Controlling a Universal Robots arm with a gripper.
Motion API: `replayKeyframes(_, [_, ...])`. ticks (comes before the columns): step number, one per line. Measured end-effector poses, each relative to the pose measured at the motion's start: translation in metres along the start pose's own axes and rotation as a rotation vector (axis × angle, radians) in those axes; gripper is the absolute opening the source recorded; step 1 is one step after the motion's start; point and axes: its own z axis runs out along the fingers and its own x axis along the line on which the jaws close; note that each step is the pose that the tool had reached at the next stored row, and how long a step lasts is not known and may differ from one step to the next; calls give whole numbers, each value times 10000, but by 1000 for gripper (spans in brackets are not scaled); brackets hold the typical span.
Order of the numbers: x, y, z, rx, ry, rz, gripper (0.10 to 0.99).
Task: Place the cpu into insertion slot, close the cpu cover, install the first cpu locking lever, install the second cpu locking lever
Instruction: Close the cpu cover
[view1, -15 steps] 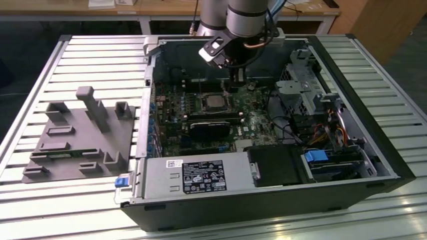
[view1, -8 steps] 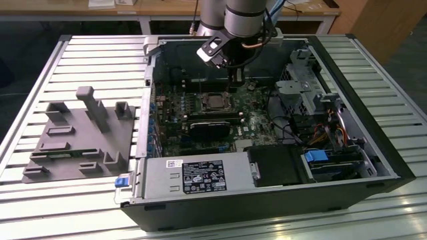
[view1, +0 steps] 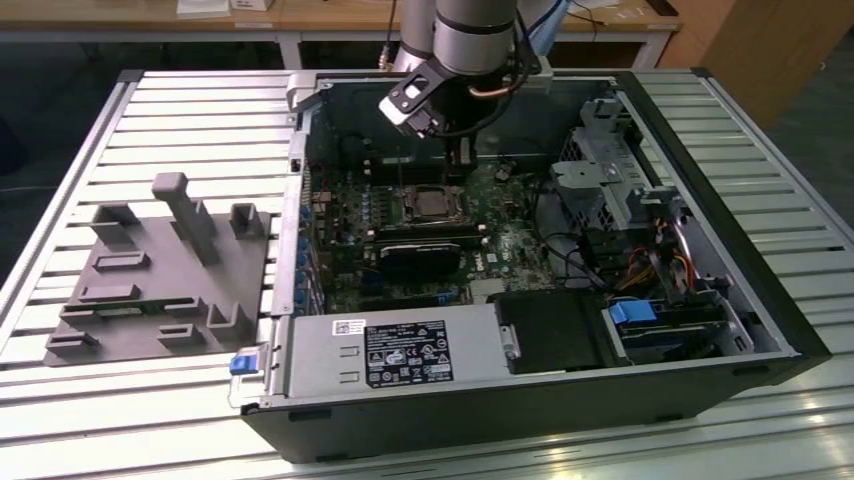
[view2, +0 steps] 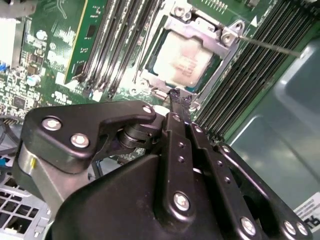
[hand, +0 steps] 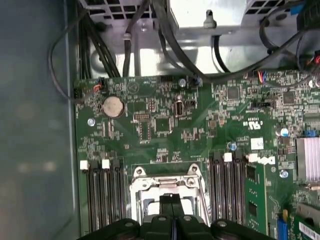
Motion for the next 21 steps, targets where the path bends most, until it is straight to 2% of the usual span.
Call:
replayKeyframes(3, [-7, -43, 15, -97, 47, -2, 106])
replayKeyframes(7, [-15, -106, 28, -175, 107, -30, 106])
replayKeyframes(12, [-46, -176, 46, -190, 148, -63, 106])
replayKeyframes(21, [-128, -231, 86, -189, 177, -74, 106])
